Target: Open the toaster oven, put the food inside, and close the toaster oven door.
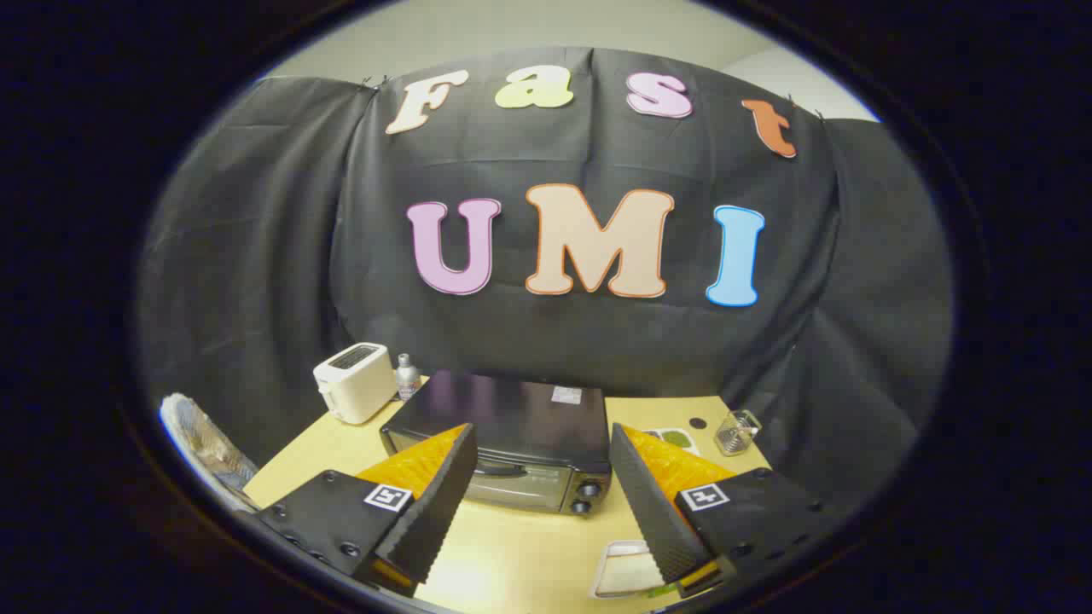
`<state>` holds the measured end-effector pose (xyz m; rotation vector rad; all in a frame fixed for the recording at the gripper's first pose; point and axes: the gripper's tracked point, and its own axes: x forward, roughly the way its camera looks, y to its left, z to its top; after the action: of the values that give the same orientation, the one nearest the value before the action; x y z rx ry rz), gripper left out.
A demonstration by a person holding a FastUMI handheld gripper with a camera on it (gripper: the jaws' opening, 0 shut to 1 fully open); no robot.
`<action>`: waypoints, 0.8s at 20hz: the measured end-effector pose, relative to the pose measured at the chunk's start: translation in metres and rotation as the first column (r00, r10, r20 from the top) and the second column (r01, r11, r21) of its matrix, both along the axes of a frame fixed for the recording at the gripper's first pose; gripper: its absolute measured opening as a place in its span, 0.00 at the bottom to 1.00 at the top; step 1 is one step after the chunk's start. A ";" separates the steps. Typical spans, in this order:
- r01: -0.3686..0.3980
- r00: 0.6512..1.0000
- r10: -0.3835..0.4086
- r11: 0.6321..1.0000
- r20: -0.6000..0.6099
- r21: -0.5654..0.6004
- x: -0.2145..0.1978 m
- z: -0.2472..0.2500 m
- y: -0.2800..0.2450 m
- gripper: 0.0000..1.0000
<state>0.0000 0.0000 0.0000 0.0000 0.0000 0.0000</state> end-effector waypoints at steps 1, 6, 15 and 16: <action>-0.006 1.000 0.006 1.000 -0.005 0.001 0.002 -0.004 0.005 0.98; 0.005 1.000 -0.005 1.000 -0.029 -0.008 0.013 -0.019 0.028 0.98; -0.038 0.997 0.039 0.999 -0.059 0.019 0.033 -0.031 0.089 0.98; -0.036 0.998 0.037 0.999 -0.058 0.021 0.037 -0.033 0.093 0.98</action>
<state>0.0371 0.0933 -0.0327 0.0195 0.0587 0.0367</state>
